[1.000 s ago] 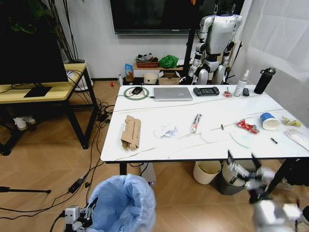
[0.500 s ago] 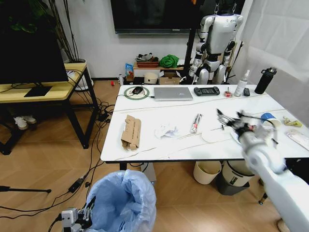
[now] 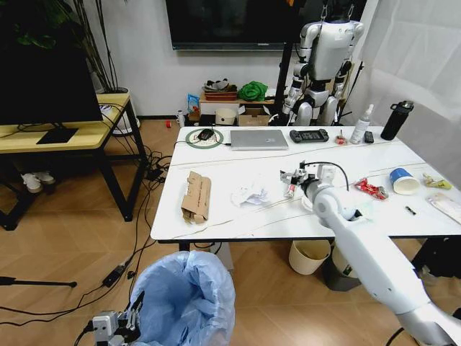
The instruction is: Pick up the trash bin and place the trash from the table into it.
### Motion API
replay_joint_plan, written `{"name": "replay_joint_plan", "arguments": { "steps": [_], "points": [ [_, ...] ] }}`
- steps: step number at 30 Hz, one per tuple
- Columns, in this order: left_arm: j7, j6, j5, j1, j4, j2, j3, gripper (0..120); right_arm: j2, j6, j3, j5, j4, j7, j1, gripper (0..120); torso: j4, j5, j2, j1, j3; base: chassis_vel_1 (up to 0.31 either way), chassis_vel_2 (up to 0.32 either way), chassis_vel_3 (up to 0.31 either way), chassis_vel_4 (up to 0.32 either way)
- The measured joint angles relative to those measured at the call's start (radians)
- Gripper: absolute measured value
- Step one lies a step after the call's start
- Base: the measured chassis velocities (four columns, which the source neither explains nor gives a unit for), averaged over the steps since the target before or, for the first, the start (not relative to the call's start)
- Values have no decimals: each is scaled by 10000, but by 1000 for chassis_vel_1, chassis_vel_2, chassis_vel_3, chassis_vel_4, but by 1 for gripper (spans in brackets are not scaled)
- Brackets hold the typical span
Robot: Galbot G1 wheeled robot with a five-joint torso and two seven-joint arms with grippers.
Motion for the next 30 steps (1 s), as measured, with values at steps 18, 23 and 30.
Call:
{"name": "replay_joint_plan", "arguments": {
  "steps": [18,23,30],
  "points": [
    [8,-12,-116,-3,-59,74,-22,0,435,-167,-216,-649,-1055,99,11,60,1,-1,-2,-2,-2,0,0,0,0],
    [42,-26,-120,12,-30,95,-25,0,418,-203,-134,-745,-1053,86,-55,43,1,0,-3,-1,-2,0,0,0,0],
    [77,-37,-162,-48,-9,120,-46,0,335,-204,-75,-766,-1057,25,-147,17,2,0,-3,-2,-3,0,0,0,0]
  ]
}}
